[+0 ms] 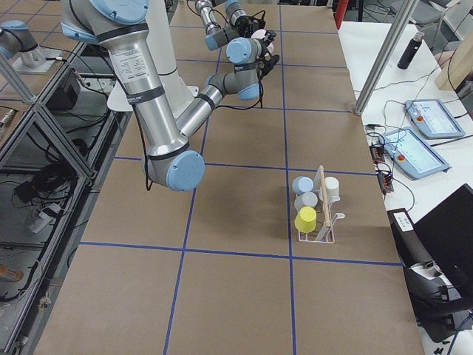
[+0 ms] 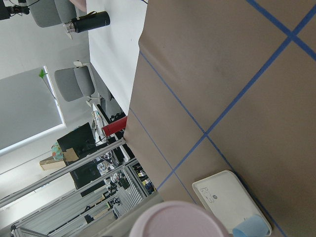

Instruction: Transfer IKEA cup to right arm and place on rack

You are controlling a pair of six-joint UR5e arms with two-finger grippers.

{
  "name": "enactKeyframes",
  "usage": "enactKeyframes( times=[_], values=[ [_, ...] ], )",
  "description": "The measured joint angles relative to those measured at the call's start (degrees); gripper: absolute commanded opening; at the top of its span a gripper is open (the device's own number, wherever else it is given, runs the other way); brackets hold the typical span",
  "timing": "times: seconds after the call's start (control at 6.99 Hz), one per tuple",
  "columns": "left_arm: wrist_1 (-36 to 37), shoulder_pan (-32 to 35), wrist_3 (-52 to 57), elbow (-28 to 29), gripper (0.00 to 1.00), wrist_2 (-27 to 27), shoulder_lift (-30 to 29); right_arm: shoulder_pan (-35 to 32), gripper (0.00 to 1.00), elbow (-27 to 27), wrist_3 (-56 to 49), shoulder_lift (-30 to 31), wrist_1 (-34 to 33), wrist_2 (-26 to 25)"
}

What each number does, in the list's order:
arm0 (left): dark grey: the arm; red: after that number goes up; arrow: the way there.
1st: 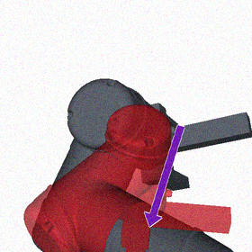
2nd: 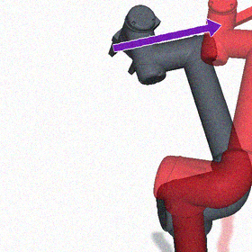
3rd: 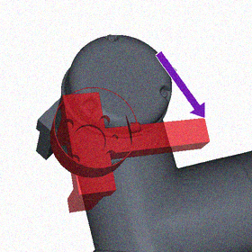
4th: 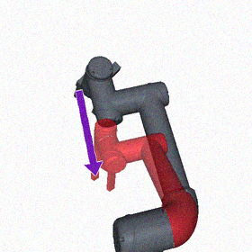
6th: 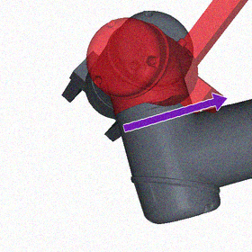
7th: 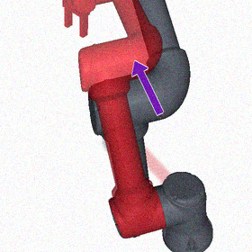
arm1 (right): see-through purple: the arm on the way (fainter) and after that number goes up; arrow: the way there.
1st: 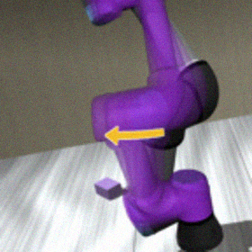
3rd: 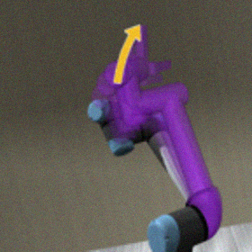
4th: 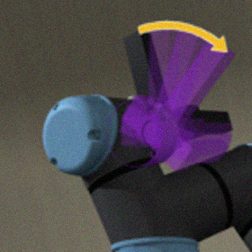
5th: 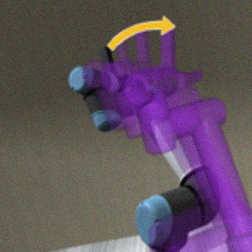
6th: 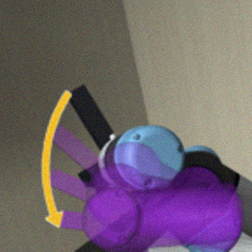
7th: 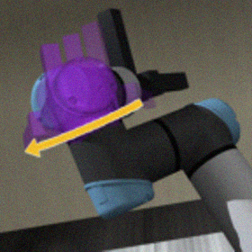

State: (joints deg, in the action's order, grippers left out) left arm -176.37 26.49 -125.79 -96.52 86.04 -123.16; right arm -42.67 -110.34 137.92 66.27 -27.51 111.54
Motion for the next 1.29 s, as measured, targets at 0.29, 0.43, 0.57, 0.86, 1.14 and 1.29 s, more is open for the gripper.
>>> enactKeyframes(
  times=[0.29,0.43,0.57,0.86,1.14,1.29],
  values=[
    [-0.59,-0.09,-0.11,0.04,0.69,-0.02,-0.01,0.07,0.16,-0.03,1.48,-0.12,0.0,-0.33],
    [-1.11,-0.04,-0.12,0.04,1.0,-0.07,0.01,0.12,0.14,-0.07,1.97,-0.19,0.01,-0.54],
    [-1.37,-0.04,-0.07,0.05,1.0,-0.07,0.1,0.08,0.15,-0.19,2.14,-0.24,0.06,-0.65],
    [-1.51,0.27,0.17,-0.27,1.0,-0.08,0.43,-0.72,0.15,-0.54,1.8,-0.18,0.05,-0.97],
    [-1.22,2.07,1.63,0.2,1.0,-0.54,1.15,-4.43,0.16,-0.28,-6.16,2.4,-0.58,-1.62],
    [-0.87,3.25,2.87,0.39,1.0,-0.81,2.33,-7.32,0.16,0.96,-15.64,5.15,-1.42,-1.59]
  ],
)
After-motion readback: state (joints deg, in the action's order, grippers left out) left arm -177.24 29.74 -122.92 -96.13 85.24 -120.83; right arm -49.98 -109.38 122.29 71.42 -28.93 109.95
